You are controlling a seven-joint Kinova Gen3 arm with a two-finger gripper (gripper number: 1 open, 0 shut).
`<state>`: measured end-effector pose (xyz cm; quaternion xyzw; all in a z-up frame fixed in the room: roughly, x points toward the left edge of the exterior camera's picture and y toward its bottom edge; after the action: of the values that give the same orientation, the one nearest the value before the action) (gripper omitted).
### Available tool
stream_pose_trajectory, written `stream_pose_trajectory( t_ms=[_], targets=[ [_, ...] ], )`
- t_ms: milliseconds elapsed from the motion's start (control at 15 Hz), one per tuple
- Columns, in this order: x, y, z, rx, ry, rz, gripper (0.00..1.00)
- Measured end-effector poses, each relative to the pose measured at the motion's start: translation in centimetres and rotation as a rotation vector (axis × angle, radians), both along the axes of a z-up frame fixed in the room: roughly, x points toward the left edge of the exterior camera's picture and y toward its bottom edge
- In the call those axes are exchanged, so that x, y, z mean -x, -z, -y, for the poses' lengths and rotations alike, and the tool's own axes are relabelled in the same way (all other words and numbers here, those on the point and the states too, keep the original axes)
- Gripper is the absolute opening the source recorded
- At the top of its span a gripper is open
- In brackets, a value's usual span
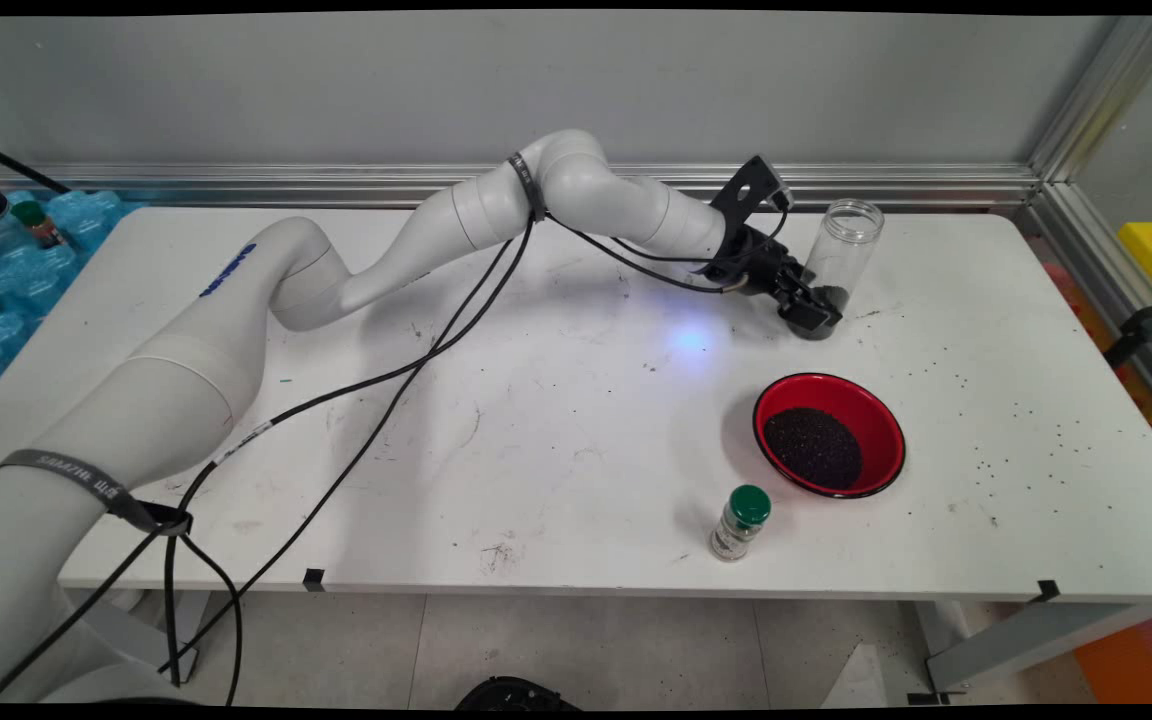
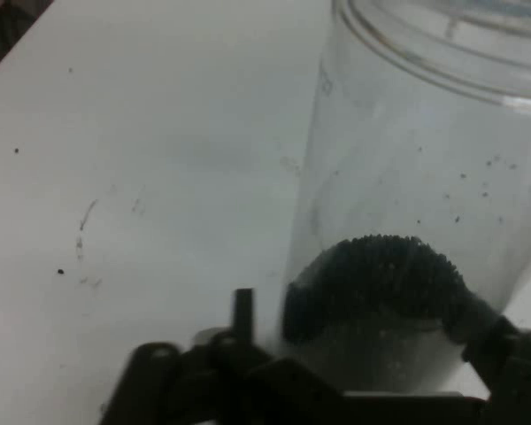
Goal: Pick up the black seasoning powder from the table, then pour the black seasoning powder in the red bowl
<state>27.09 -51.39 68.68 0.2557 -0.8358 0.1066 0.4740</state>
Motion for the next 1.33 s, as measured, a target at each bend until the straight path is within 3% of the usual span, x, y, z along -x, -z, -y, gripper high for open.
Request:
stream_pose_trajectory(
  t_ms=[800,1333],
  targets=[
    [-0.2,-0.3,-0.5,0.007,0.020,0.006,0.00],
    [0.0,-4.0,-1.4,0.075,0.080,0.001,0.00]
  ],
)
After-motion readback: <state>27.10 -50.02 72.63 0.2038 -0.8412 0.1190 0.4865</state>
